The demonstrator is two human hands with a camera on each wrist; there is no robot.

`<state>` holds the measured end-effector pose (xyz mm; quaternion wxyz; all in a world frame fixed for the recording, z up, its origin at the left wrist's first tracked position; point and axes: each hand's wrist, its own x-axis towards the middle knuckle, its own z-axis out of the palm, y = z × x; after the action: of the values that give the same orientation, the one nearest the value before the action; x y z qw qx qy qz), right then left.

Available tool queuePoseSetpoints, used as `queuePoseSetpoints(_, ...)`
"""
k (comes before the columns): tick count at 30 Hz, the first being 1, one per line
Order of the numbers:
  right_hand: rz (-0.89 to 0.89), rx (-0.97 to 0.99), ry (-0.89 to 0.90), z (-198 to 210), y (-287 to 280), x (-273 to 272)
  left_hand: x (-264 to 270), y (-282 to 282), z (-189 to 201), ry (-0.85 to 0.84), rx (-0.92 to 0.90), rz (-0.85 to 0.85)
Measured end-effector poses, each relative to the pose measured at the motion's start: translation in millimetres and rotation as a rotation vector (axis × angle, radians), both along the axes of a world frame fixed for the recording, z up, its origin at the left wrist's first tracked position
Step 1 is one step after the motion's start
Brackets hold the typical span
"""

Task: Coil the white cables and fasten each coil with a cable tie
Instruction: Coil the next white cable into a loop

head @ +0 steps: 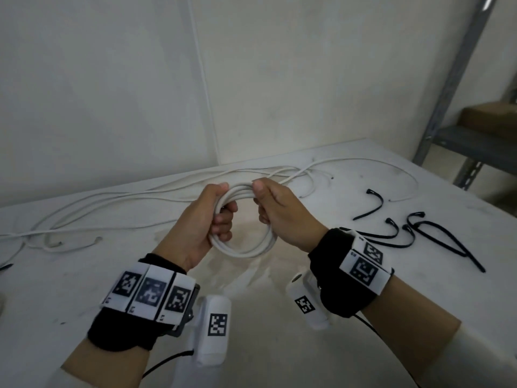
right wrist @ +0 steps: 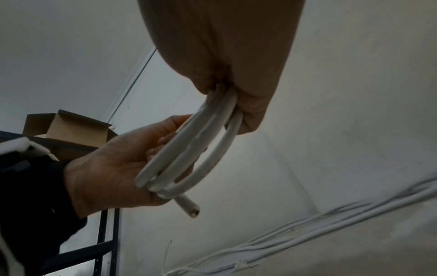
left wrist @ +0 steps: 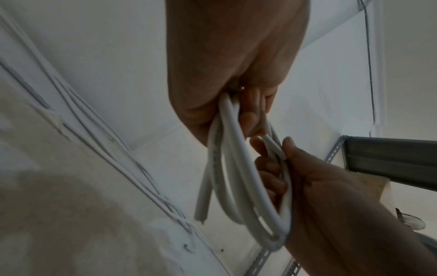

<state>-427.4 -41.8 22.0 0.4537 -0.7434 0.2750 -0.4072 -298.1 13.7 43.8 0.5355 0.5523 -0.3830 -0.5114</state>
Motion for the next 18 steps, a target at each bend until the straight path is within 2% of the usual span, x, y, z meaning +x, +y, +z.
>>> queuePoseSetpoints(5, -0.044, -0.004, 0.062, 0.5, -4.0, -33.0, -31.8, -12.0, -7.7, -0.023, -0.023, 0.048)
queuePoseSetpoints(9, -0.146, 0.090, 0.129, 1.5, -22.1, -71.9, -44.3, -19.1, -10.2, 0.007, -0.033, 0.081)
queuePoseSetpoints(18, -0.571, 0.108, 0.696, -14.6, -96.0, -155.8, -50.1, -28.4, -14.4, -0.011, -0.043, 0.116)
